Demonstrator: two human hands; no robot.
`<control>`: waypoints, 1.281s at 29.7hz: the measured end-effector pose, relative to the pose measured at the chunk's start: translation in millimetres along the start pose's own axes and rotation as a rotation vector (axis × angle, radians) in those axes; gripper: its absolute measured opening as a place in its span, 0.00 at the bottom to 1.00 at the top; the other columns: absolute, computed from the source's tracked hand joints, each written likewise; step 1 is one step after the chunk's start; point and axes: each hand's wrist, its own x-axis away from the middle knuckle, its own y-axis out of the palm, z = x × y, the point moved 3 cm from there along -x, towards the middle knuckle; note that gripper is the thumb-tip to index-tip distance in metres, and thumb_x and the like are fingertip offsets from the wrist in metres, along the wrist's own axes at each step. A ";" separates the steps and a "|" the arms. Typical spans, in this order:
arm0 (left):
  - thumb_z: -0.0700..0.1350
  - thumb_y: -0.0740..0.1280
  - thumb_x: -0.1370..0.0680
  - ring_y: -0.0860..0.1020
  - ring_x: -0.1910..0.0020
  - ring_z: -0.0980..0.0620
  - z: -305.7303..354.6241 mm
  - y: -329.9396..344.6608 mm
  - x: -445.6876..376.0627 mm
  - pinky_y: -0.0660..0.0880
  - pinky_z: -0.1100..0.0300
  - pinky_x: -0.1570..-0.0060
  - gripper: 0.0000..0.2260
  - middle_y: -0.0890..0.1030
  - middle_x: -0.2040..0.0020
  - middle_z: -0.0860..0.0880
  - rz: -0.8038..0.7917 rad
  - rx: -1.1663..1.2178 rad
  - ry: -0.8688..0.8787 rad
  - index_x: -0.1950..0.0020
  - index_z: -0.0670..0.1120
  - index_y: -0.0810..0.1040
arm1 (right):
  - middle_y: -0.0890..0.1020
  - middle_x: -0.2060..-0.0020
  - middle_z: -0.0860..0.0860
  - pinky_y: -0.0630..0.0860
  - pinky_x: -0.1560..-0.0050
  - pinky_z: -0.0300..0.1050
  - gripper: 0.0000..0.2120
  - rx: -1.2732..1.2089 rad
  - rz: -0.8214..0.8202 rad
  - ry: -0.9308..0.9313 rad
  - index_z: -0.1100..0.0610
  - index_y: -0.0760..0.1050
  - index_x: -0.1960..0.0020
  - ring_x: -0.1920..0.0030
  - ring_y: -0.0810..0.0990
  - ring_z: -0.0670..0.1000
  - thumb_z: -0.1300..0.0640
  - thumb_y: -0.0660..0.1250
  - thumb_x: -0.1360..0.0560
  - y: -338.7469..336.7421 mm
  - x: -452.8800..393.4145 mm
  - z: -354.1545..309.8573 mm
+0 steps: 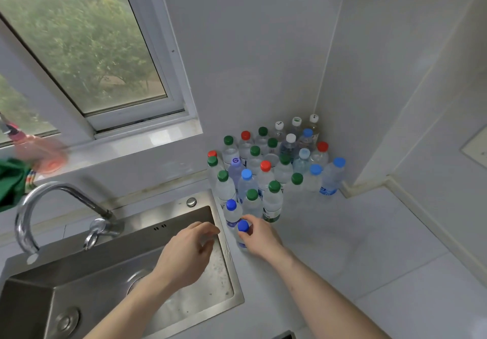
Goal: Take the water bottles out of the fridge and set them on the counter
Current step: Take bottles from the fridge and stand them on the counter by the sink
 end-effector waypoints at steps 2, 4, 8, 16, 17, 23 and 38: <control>0.46 0.63 0.18 0.80 0.50 0.60 2.0 1.4 -0.6 0.76 0.63 0.50 0.13 0.78 0.41 0.65 -0.014 0.016 0.020 0.38 0.61 0.79 | 0.81 0.43 0.47 0.79 0.43 0.50 0.23 -0.001 -0.004 0.019 0.44 0.70 0.26 0.44 0.80 0.52 0.50 0.68 0.20 -2.5 6.6 1.6; 0.46 0.63 0.18 0.80 0.50 0.62 3.9 2.2 -2.5 0.75 0.65 0.50 0.13 0.78 0.41 0.65 -0.042 0.030 0.051 0.38 0.60 0.79 | 0.78 0.40 0.46 0.77 0.41 0.47 0.29 0.001 0.017 0.052 0.42 0.63 0.21 0.41 0.78 0.50 0.50 0.68 0.19 -8.0 17.9 3.9; 0.47 0.63 0.17 0.80 0.52 0.60 4.9 5.2 -8.1 0.78 0.61 0.49 0.12 0.78 0.43 0.63 -0.078 0.059 0.102 0.38 0.60 0.78 | 0.76 0.41 0.43 0.70 0.43 0.40 0.30 -0.055 0.104 0.082 0.41 0.61 0.20 0.44 0.74 0.45 0.48 0.67 0.19 -18.8 51.5 8.6; 0.48 0.64 0.18 0.79 0.57 0.61 20.2 21.6 -5.9 0.77 0.60 0.52 0.11 0.76 0.40 0.64 -0.192 0.075 0.331 0.38 0.60 0.77 | 0.74 0.40 0.37 0.77 0.43 0.40 0.28 -0.165 0.263 0.160 0.38 0.66 0.24 0.59 0.79 0.42 0.49 0.69 0.21 -9.9 147.1 10.6; 0.48 0.64 0.18 0.79 0.57 0.62 26.6 28.4 -4.9 0.77 0.61 0.51 0.11 0.76 0.40 0.65 -0.242 0.084 0.409 0.37 0.60 0.77 | 0.74 0.40 0.37 0.77 0.42 0.40 0.27 -0.180 0.317 0.213 0.37 0.66 0.24 0.56 0.80 0.41 0.49 0.68 0.21 -5.9 169.0 14.0; 0.48 0.64 0.18 0.79 0.52 0.65 27.7 46.9 14.7 0.78 0.60 0.50 0.12 0.75 0.40 0.65 -0.360 0.120 0.539 0.36 0.61 0.76 | 0.73 0.37 0.34 0.75 0.36 0.40 0.26 -0.274 0.462 0.335 0.33 0.65 0.26 0.40 0.76 0.37 0.48 0.68 0.20 6.7 241.2 15.2; 0.47 0.68 0.19 0.74 0.42 0.66 88.3 42.7 64.7 0.76 0.60 0.46 0.12 0.74 0.41 0.71 -0.447 0.238 0.891 0.40 0.63 0.78 | 0.73 0.34 0.32 0.71 0.32 0.38 0.24 -0.324 0.828 0.517 0.32 0.66 0.27 0.35 0.73 0.34 0.48 0.67 0.18 23.8 384.0 9.4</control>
